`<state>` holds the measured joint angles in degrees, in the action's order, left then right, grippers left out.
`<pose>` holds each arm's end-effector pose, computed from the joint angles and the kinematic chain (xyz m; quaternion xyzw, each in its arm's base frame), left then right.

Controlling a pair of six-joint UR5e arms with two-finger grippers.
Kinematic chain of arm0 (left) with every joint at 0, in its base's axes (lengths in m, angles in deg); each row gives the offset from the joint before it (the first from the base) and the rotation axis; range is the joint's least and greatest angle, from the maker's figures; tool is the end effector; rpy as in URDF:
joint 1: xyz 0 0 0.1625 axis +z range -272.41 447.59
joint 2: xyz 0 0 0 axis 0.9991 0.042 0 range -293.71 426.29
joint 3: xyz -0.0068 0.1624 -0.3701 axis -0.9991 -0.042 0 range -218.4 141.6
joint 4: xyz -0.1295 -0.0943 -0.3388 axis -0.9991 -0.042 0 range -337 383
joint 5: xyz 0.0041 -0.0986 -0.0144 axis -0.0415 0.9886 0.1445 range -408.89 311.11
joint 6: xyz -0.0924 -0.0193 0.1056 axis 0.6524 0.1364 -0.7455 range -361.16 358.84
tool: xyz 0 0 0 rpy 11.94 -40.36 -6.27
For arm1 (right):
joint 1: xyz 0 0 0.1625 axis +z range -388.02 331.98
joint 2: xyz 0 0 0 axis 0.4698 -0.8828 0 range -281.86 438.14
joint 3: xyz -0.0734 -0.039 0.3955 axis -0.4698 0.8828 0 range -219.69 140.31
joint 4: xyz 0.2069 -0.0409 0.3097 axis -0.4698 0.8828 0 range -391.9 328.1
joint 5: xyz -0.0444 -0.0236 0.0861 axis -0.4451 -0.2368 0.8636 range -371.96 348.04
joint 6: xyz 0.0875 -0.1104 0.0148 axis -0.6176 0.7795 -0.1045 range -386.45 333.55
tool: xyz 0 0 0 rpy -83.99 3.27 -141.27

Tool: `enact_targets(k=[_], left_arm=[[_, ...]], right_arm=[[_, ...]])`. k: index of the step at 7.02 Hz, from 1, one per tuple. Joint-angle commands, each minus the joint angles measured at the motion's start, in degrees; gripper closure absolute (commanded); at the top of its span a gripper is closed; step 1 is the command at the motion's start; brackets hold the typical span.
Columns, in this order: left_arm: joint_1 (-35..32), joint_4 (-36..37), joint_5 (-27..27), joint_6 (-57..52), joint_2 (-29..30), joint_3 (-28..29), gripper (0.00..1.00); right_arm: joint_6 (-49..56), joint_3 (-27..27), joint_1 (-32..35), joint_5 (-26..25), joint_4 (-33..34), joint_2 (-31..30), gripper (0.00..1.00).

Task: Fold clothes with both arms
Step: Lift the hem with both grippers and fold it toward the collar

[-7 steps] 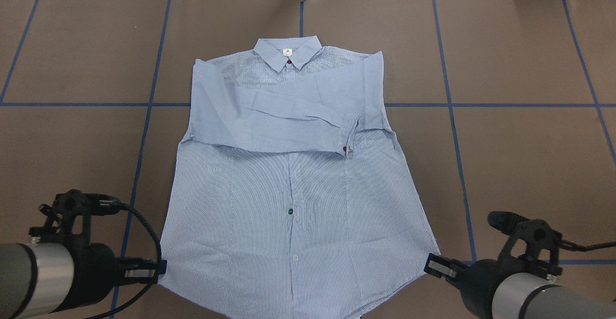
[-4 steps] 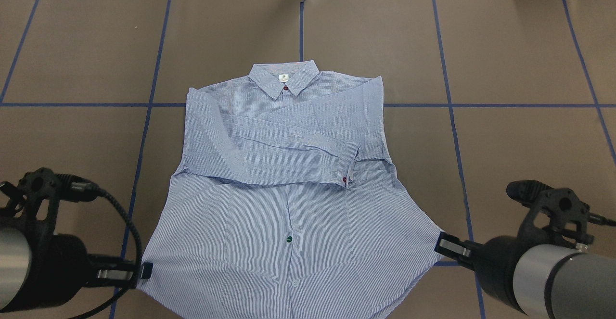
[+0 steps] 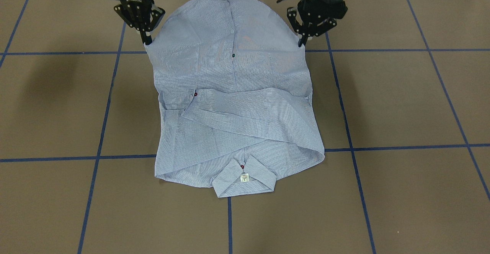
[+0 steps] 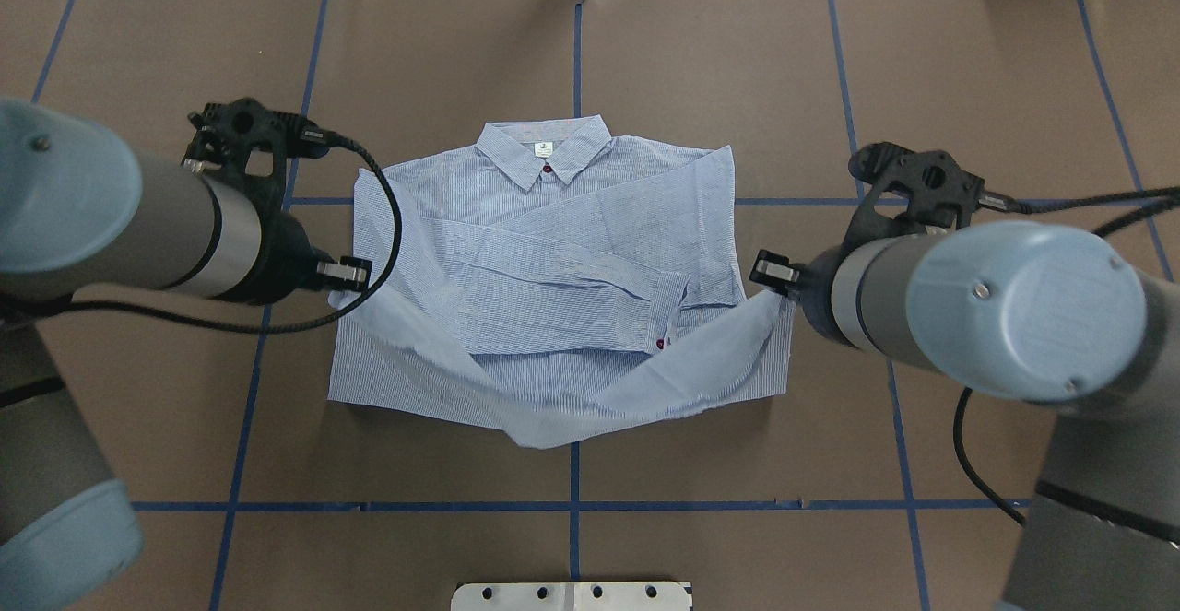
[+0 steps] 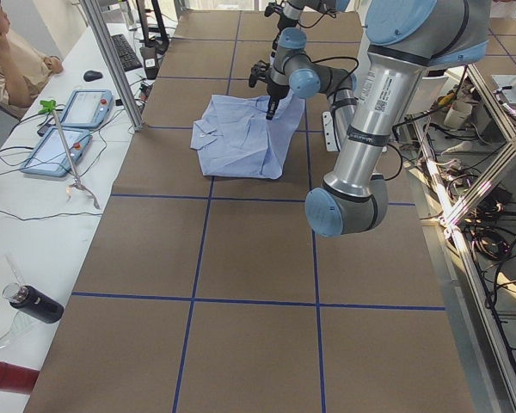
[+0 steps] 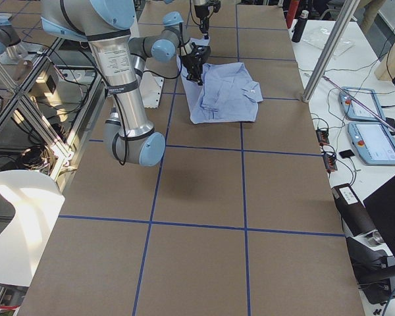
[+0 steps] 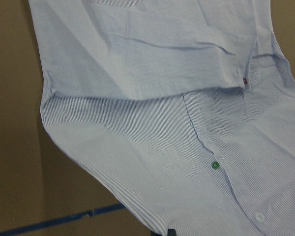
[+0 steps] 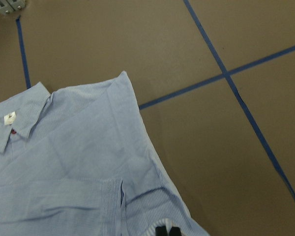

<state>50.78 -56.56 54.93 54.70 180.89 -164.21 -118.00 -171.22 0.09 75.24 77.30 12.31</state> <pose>0.3492 -0.3857 0.2376 0.1546 0.4048 0.0298 0.9008 -0.3581 -0.3501 0.2371 0.1125 -0.3789 0.2444 0.8854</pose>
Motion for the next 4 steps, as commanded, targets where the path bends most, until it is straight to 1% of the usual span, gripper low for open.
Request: enact_targets(k=[1,2,3,4], left_arm=[[-3.97,-10.36,-4.64,-2.86,2.63,16.12,1.0],[-3.97,-17.31,-4.85,-2.86,4.47,24.39,1.0],[-4.06,-23.39,-4.86,-2.86,5.8,30.57,1.0],[-4.06,-26.58,-4.94,-2.86,6.77,34.37,1.0]], right_arm=[[4.27,16.04,6.93,0.95,-13.39,1.75,1.0],[5.15,25.01,8.87,0.95,-20.27,4.37,1.0],[6.55,33.02,10.37,0.95,-23.47,8.31,1.0],[6.82,39.19,10.99,1.04,-25.59,11.91,1.0]])
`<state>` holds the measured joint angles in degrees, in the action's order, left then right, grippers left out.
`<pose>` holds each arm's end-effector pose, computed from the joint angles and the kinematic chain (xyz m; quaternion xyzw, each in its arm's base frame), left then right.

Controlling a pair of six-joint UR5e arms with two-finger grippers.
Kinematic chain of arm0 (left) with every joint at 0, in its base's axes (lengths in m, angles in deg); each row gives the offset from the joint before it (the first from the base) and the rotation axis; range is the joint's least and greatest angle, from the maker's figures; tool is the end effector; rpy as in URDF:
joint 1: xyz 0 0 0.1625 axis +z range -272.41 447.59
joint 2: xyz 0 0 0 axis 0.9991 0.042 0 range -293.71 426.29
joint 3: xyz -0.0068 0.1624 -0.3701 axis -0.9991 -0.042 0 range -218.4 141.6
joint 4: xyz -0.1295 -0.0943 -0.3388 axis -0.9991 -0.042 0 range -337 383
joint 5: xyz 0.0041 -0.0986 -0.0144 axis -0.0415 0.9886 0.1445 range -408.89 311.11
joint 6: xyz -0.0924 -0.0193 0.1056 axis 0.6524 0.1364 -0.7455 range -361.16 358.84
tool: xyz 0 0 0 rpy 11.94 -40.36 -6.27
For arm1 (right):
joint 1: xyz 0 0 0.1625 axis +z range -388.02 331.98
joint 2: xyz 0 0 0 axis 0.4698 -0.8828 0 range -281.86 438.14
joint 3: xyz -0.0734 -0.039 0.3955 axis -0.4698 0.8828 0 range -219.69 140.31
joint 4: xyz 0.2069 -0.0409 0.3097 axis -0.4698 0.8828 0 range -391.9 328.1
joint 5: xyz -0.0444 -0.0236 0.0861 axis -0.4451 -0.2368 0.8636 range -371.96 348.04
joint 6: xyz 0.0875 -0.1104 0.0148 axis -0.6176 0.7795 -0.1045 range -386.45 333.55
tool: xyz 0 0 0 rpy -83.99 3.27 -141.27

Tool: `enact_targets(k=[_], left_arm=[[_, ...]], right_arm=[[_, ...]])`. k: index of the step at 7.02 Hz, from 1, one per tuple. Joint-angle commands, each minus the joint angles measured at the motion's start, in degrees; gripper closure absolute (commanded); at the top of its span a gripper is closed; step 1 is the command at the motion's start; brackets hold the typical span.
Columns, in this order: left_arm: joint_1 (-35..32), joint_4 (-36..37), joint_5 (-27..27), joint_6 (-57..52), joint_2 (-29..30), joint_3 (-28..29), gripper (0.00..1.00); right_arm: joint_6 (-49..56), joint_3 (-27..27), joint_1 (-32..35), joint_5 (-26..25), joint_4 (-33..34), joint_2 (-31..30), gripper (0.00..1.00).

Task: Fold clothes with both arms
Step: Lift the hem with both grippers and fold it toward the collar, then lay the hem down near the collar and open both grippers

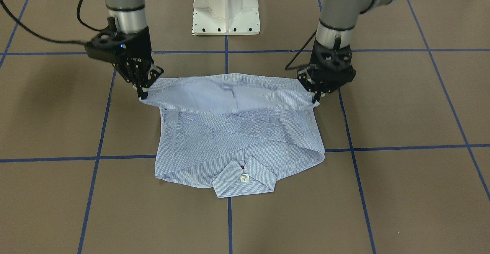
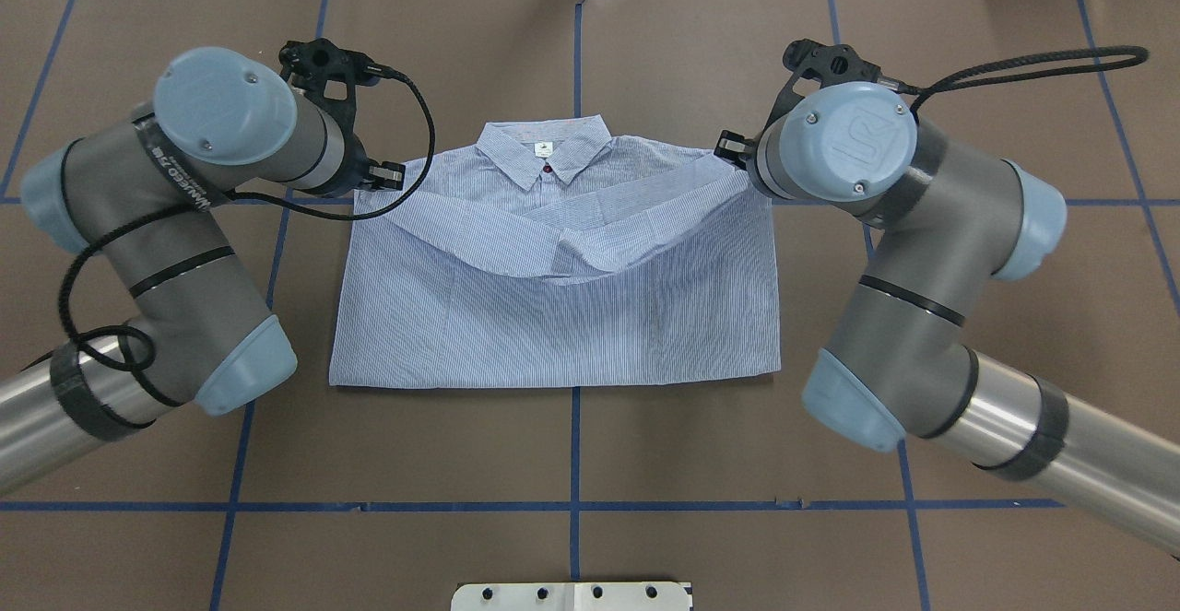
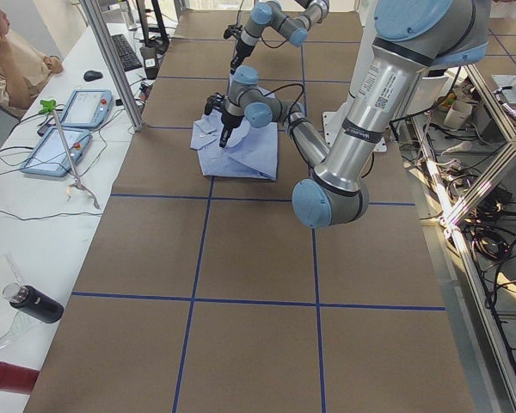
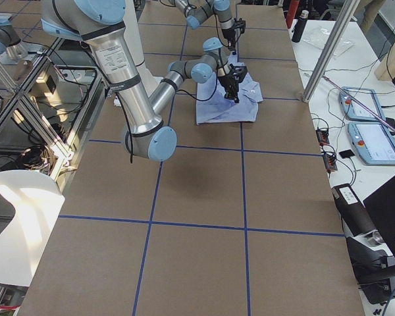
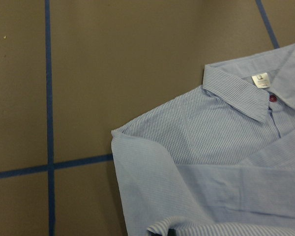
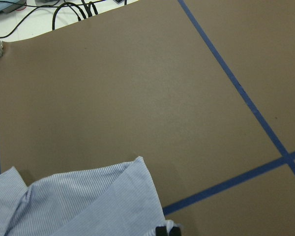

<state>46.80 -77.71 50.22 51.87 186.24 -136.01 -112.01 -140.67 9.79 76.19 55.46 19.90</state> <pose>0.4198 -0.5088 0.3179 0.1995 0.3628 0.0021 0.9103 -0.4217 -0.5016 0.2969 0.1529 -0.3544 0.2708 0.8819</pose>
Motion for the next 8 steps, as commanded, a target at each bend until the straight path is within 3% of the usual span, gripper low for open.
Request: enact_targets(k=[1,2,4,5,8], left_arm=[[-0.43,-6.16,-0.14,-0.29,1.86,7.16,1.0],[-1.65,-6.25,-0.14,-2.91,2.39,7.34,1.0],[-2.19,-7.47,-0.14,-5.29,2.4,9.79,1.0],[-2.45,-12.01,-0.06,-6.78,2.22,12.33,1.0],[-2.45,-16.98,0.29,-7.15,1.69,15.34,1.0]], right_arm=[[1.27,11.22,2.61,1.22,-5.87,6.28,1.0],[4.06,11.77,4.45,4.02,-5.98,6.73,1.0],[4.96,19.38,4.73,4.39,-12.26,6.65,1.0],[6.36,22.55,4.73,4.4,-14.83,6.47,1.0],[6.98,23.9,4.64,4.74,-16.61,6.12,1.0]])
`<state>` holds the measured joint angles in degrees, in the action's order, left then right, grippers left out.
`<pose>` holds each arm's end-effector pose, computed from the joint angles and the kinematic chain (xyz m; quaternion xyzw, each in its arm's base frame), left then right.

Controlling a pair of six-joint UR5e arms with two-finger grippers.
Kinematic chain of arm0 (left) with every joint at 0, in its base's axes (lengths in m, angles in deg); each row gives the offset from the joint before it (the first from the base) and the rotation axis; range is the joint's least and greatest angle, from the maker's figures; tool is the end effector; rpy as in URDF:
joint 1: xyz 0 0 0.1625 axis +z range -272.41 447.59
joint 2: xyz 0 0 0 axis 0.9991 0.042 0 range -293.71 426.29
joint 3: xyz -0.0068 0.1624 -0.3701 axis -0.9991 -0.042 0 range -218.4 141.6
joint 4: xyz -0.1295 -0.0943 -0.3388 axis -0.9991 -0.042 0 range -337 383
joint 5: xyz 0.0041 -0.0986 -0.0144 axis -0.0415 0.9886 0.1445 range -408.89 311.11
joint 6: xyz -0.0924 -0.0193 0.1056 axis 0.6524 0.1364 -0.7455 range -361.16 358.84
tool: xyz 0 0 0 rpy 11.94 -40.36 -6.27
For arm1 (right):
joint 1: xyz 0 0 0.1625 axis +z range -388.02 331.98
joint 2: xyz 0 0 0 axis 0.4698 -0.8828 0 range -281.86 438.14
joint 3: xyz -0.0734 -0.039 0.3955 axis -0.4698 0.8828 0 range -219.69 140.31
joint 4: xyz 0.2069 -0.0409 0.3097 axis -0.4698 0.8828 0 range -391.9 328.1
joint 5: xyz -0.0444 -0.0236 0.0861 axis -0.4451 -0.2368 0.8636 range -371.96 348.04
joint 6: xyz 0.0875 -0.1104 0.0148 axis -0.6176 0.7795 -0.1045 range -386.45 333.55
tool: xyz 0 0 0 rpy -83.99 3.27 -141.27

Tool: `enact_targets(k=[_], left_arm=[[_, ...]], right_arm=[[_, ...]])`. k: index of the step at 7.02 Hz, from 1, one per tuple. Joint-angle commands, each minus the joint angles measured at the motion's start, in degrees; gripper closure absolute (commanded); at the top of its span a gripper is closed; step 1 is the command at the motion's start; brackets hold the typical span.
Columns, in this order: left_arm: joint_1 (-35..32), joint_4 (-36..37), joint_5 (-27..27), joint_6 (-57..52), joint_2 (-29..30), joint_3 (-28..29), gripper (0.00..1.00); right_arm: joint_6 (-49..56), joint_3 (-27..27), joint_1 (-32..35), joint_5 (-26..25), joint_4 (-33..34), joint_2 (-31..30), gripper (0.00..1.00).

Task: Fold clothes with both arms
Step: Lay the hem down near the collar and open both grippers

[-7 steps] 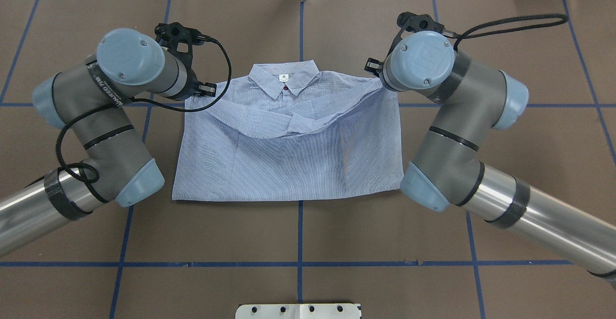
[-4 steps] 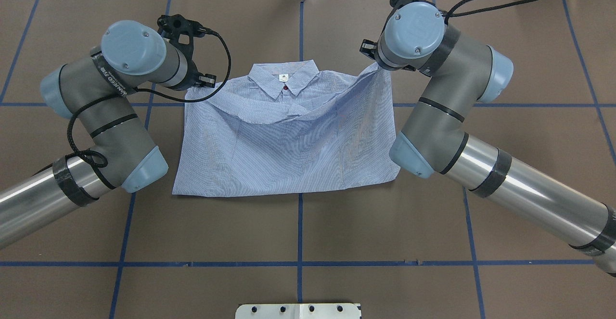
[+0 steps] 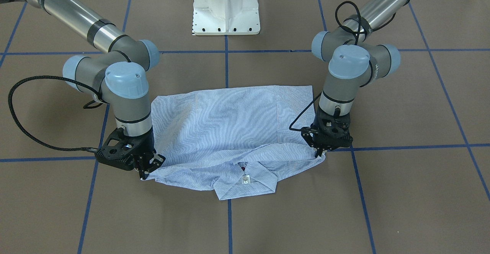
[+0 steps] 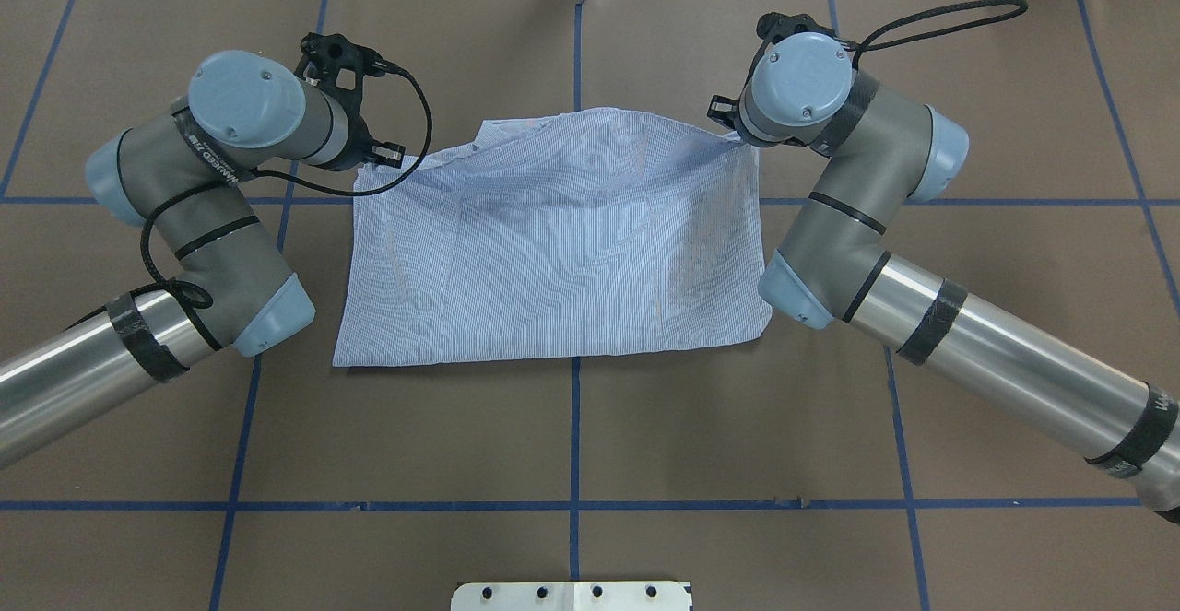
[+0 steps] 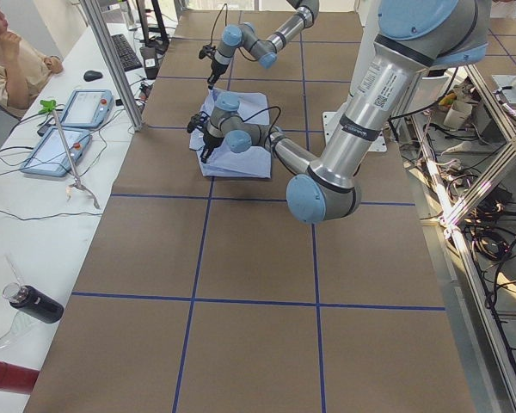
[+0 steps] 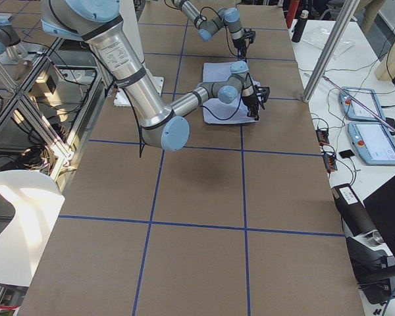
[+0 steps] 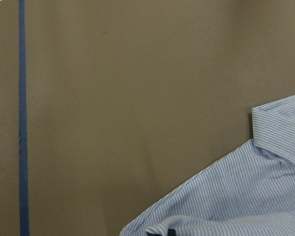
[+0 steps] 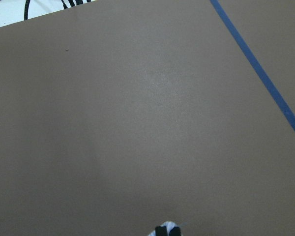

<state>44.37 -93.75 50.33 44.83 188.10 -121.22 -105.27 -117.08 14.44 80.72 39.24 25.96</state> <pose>0.4364 -0.5620 0.3694 0.2457 0.3628 0.0410 0.8980 -0.4566 -0.5894 0.3648 0.1499 -0.3445 0.2414 0.8948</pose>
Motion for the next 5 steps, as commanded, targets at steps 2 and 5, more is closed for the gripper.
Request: enact_targets(k=[2,5], left_arm=[[-2.46,-0.94,2.45,-9.36,-0.17,0.12,0.0],[-5.03,-0.85,14.07,-11.64,-9.17,-12.21,0.0]], right_arm=[[1.73,-0.73,0.95,2.74,-0.39,0.76,0.0],[3.06,-9.68,5.78,12.87,0.4,-2.81,0.0]])
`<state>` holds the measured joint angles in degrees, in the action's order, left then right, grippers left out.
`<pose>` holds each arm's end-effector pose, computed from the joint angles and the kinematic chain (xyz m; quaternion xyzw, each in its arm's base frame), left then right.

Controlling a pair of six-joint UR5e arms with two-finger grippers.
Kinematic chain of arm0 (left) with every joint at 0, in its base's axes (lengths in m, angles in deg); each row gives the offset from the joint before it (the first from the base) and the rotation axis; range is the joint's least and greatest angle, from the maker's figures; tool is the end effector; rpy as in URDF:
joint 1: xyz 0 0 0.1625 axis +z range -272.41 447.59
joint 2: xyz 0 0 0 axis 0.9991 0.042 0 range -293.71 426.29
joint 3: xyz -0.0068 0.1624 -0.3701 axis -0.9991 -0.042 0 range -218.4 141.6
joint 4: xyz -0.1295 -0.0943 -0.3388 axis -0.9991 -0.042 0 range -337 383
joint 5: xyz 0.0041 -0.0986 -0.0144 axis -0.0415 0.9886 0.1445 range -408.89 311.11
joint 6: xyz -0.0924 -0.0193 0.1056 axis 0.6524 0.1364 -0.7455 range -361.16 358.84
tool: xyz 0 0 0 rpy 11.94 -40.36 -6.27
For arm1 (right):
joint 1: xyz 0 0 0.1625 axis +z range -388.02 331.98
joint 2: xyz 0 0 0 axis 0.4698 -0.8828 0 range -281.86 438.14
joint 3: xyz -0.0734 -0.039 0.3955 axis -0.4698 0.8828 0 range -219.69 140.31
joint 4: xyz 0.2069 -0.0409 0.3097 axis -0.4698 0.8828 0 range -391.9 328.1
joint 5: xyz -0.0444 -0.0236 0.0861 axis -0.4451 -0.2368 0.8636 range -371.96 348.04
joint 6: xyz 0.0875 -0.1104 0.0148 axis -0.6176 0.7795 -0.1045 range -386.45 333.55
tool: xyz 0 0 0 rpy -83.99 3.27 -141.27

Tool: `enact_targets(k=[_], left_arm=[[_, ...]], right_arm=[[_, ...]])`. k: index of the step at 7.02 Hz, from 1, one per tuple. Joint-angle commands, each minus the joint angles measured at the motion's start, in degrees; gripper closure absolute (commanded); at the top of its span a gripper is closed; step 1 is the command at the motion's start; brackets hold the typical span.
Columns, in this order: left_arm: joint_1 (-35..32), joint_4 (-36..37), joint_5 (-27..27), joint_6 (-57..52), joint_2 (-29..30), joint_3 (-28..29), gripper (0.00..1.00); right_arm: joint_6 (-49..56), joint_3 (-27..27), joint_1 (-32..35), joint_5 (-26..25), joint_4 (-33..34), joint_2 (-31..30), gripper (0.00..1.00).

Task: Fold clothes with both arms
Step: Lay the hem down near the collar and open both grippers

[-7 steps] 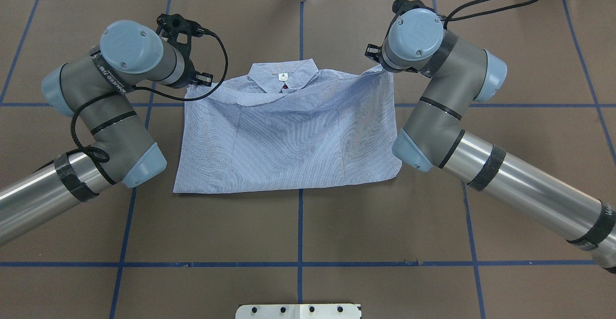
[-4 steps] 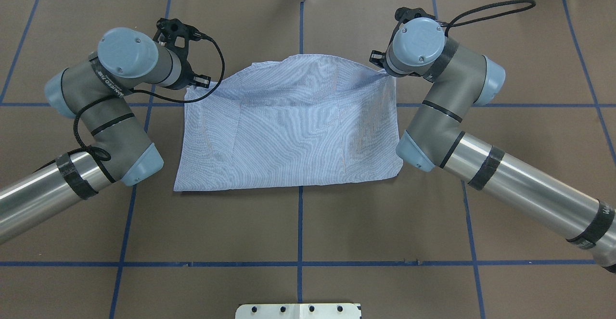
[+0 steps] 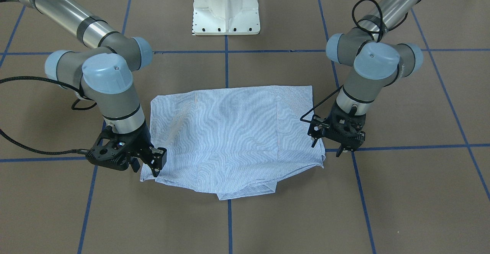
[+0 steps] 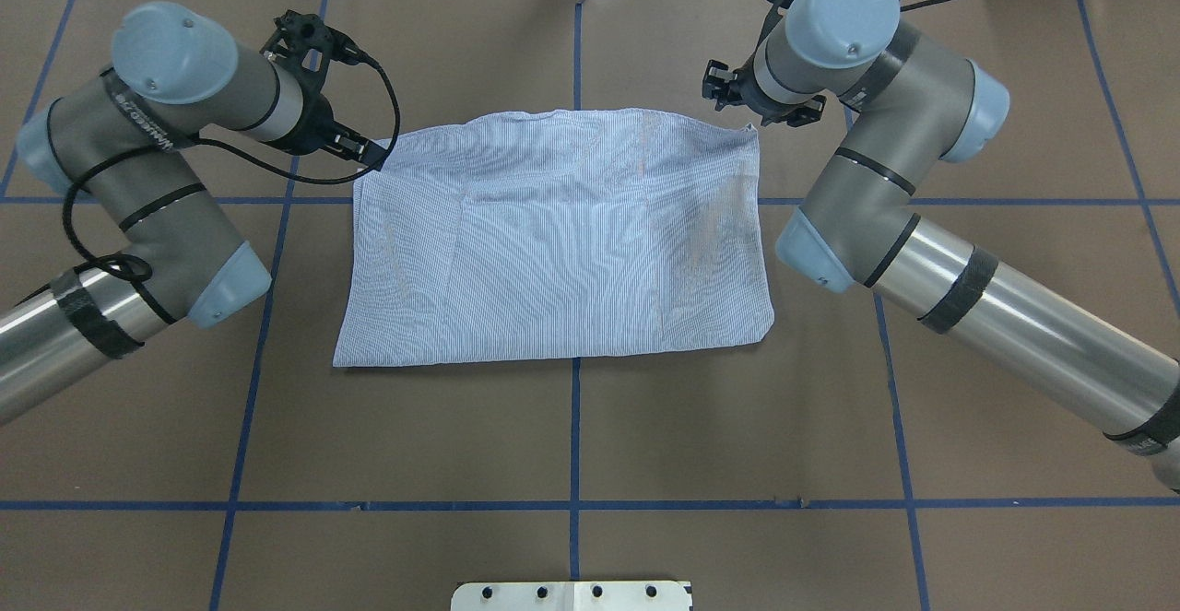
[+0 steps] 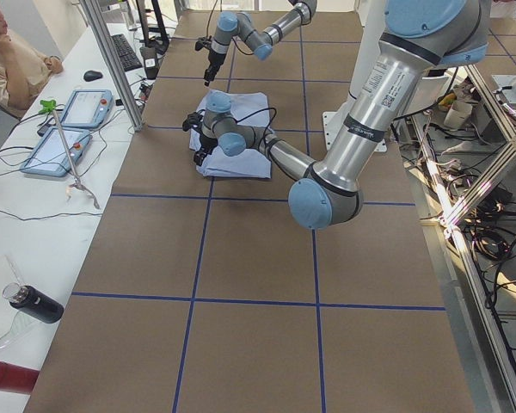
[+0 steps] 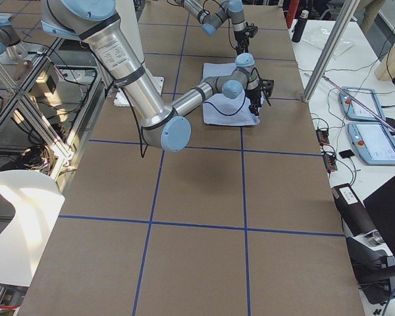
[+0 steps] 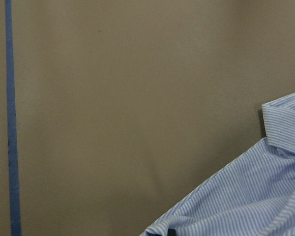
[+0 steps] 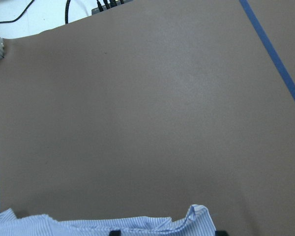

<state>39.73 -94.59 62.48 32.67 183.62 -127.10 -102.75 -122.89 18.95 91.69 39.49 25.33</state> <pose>0.3860 -0.5484 0.3658 0.2476 0.4032 0.1469 0.8687 -0.4154 -0.5912 0.3223 0.1146 -0.4100 0.2115 0.8798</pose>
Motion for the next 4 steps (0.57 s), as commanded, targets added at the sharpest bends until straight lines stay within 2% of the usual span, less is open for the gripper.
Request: enact_targets(k=[1,2,3,4], left_arm=[[1.61,-0.27,1.67,7.15,-9.96,-13.09,0.0],[6.42,-1.67,0.62,11.66,-16.71,-19.6,0.0],[10.29,-4.81,-2.96,16.05,-20.26,-21.58,0.0],[15.64,-7.54,-7.61,21.4,-22.03,-21.07,0.0]], right_arm=[[1.16,-5.37,1.28,1.82,0.07,-3.78,0.0],[1.25,-5.48,1.36,1.64,0.07,-3.97,0.0],[1.25,-5.48,1.37,1.38,0.07,-3.89,0.0],[1.25,-5.56,1.37,1.2,0.07,-3.97,0.0]])
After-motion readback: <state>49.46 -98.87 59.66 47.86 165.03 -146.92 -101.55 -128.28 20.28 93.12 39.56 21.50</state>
